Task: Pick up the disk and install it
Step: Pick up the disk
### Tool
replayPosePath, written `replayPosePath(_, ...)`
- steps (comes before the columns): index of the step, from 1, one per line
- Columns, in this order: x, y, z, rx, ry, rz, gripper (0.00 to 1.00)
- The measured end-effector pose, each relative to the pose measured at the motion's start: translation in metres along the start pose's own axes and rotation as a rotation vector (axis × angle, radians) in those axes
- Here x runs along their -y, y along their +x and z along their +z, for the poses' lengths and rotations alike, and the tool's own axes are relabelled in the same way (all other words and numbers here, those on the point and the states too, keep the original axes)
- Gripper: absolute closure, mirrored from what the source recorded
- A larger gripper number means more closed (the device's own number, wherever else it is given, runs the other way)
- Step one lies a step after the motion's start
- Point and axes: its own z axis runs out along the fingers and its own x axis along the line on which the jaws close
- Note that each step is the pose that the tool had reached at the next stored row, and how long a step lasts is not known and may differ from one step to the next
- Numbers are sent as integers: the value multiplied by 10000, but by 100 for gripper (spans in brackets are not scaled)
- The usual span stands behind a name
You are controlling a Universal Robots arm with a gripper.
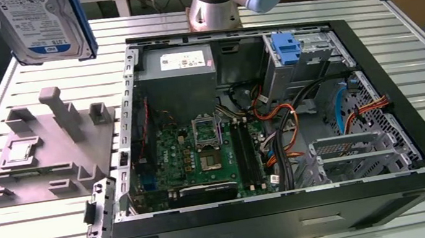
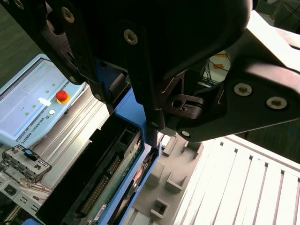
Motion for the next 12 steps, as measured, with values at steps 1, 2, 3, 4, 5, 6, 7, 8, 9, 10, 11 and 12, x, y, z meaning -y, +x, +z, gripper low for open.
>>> replayPosePath(1, 9, 0, 0, -1, -1, 0, 64)
replayPosePath(2, 18, 0, -1, -1, -2, 0, 64)
replayPosePath(3, 25, -1, 0, 0, -1, 0, 64)
replayPosePath(4, 34, 0, 0, 0, 0, 0, 64)
replayPosePath(5, 45, 0, 0, 0, -1, 0, 64)
replayPosePath(6, 57, 0, 0, -1, -1, 0, 64)
replayPosePath(7, 68, 0, 0, 0, 0, 0, 64)
replayPosePath(8, 81, 2, 0, 0, -1, 0, 64)
replayPosePath(9, 92, 2, 0, 0, -1, 0, 64)
replayPosePath(10, 102, 4, 0, 0, 0, -1, 64)
replayPosePath(11, 110, 5, 1, 0, 0, 0, 64)
replayPosePath(12, 117, 7, 2, 0, 0, 0, 64)
